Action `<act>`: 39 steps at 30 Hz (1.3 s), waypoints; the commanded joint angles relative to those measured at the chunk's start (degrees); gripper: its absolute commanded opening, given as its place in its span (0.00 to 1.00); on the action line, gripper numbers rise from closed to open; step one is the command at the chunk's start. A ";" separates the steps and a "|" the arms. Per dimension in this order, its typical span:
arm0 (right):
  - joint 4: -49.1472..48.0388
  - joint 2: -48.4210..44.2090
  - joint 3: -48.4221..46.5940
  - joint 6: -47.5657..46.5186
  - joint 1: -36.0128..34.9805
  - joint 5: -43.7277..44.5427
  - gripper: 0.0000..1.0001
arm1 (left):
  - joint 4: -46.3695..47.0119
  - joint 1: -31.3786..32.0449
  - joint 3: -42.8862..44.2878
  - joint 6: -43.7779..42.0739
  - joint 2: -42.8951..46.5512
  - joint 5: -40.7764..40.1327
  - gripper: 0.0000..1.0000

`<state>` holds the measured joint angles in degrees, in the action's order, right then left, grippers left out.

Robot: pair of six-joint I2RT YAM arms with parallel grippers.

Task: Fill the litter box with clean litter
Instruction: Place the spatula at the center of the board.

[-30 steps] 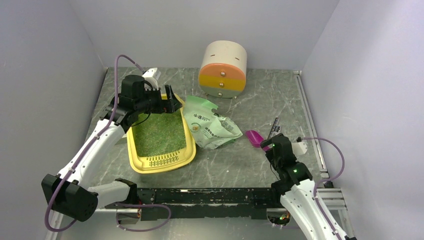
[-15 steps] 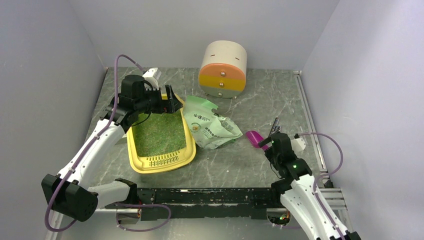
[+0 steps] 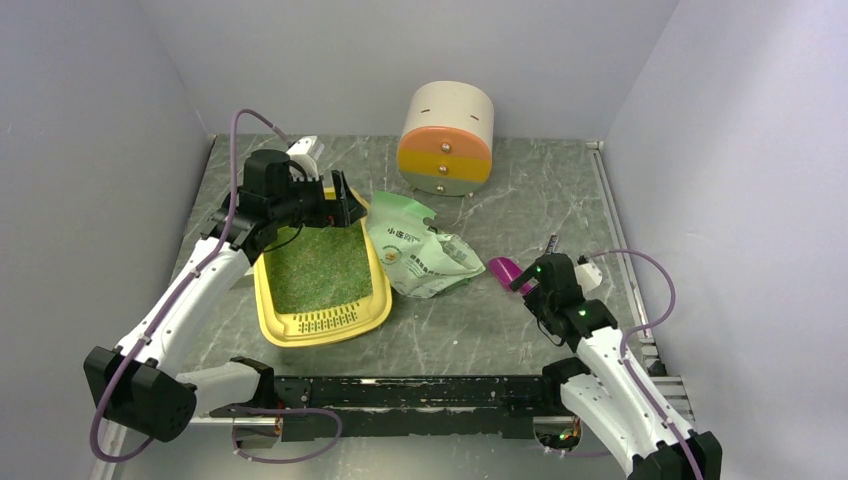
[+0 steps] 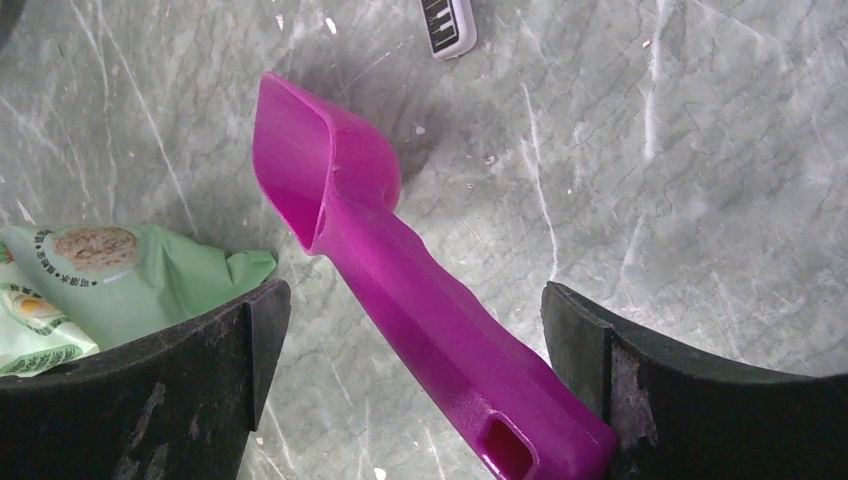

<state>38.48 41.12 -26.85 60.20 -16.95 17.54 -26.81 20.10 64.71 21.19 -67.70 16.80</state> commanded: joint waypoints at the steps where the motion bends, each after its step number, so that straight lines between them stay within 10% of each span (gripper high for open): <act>1: 0.40 -0.60 -1.39 -2.00 0.32 -1.09 1.00 | 1.72 0.38 1.18 -0.58 -0.79 2.00 0.99; 19: 0.68 16.61 -6.62 -7.33 0.34 -8.01 1.00 | 2.31 1.44 1.47 -0.58 -2.49 3.46 0.99; 39: 4.42 2.56 -5.25 -1.65 0.43 0.45 0.99 | 1.82 1.44 2.94 -2.85 -4.30 3.94 0.99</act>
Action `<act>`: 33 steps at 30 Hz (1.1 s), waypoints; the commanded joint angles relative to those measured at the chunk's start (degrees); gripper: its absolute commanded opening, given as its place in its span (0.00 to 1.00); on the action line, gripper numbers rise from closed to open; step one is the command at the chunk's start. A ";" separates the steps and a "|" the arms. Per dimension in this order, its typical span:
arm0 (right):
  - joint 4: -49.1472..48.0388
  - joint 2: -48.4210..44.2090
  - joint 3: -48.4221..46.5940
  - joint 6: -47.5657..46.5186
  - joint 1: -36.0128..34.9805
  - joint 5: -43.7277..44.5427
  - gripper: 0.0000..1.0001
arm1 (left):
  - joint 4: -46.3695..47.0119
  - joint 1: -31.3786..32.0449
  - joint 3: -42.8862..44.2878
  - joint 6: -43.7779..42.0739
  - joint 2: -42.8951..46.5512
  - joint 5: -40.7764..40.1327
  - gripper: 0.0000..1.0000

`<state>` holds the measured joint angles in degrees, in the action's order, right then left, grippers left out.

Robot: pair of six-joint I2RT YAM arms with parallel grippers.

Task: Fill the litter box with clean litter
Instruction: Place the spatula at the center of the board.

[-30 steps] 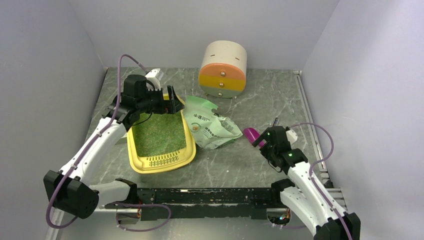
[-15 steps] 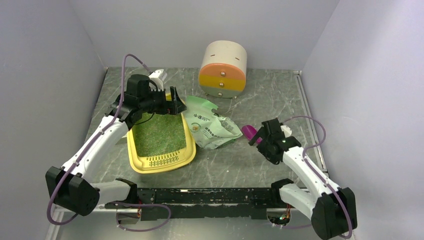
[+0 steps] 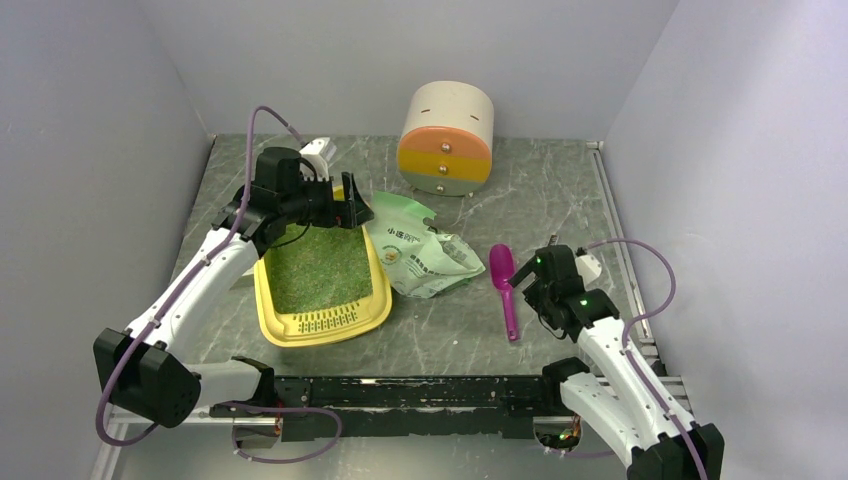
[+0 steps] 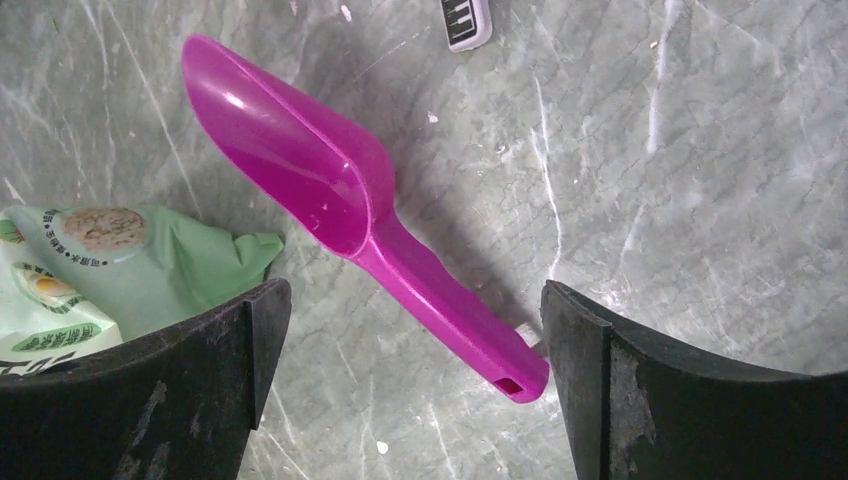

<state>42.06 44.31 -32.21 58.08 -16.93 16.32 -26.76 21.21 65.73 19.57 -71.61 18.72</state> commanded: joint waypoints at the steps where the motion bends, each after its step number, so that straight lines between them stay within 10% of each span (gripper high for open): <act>1: -0.08 -0.60 -0.47 -1.10 0.40 0.75 0.98 | 1.78 0.32 2.01 -1.49 -0.49 2.36 0.99; 14: -28.55 -10.88 4.07 -28.00 0.33 -18.51 0.96 | 8.21 0.32 -1.86 -8.24 4.84 5.79 0.98; 27: -58.68 -21.31 16.70 -41.37 0.32 -52.10 0.98 | 18.17 0.32 -7.07 -27.75 5.79 26.66 0.99; 33: -54.65 -12.28 13.85 -45.10 0.27 -50.98 0.98 | 21.85 0.32 -9.29 -34.19 3.86 32.81 0.98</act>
<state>-11.31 26.61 -15.90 16.95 -16.84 -31.90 -9.54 21.23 57.47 -7.29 -66.13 44.03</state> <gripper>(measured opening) 0.979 0.986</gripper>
